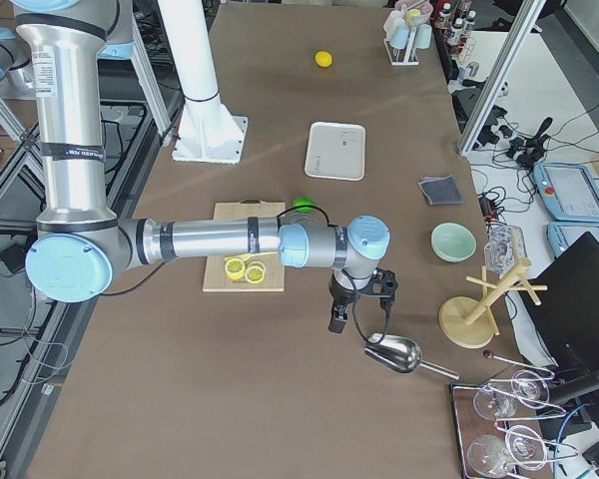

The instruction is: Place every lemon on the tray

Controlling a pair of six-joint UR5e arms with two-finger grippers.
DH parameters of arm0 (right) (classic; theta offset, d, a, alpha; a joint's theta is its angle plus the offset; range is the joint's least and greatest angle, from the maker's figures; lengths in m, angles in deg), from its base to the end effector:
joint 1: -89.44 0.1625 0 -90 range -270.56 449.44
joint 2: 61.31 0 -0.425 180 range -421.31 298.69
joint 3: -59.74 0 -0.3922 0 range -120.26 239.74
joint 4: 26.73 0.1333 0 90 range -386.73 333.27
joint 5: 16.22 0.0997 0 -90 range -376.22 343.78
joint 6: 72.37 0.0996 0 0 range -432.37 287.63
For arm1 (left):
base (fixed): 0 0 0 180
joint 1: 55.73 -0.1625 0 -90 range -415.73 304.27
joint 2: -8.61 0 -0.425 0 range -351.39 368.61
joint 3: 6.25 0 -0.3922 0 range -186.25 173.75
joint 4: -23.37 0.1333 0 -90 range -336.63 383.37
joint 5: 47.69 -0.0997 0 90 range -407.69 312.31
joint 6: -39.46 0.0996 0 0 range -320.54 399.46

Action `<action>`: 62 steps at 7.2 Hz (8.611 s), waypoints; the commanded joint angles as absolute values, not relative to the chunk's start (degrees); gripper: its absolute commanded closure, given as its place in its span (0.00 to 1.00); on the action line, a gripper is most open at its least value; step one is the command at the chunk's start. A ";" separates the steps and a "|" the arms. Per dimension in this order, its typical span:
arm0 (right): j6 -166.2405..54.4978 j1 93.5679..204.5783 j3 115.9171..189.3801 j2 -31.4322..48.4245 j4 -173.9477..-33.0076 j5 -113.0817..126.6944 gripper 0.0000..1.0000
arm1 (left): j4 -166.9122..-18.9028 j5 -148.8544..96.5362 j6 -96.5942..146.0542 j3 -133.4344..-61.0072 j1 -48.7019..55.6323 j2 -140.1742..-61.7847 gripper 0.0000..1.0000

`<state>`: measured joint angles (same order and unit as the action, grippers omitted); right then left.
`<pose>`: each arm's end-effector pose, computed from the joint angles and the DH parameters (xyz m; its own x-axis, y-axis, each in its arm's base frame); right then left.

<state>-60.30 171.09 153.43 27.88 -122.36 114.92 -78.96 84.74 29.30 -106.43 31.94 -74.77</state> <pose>-0.0049 -0.4998 0.6336 0.7609 0.1125 0.6391 -0.0142 0.9875 -0.1568 -0.0474 -0.4608 0.6037 0.7254 0.0417 -0.6870 0.0903 0.9838 0.1550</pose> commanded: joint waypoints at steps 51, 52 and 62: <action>-17.79 125.04 163.89 23.06 -93.18 99.80 0.85 | -94.93 61.33 -23.73 -100.21 -17.91 -113.46 1.00; -17.88 125.04 163.98 23.15 -93.09 99.97 1.00 | -95.02 60.07 -25.30 -100.21 -19.33 -113.81 1.00; -13.31 129.08 156.64 4.56 -94.06 103.76 1.00 | -95.46 47.58 -32.88 -92.12 -27.87 -120.85 0.02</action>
<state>-14.47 129.11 160.87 9.49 -94.10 104.25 -95.43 48.28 -32.40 -92.56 -27.92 -120.24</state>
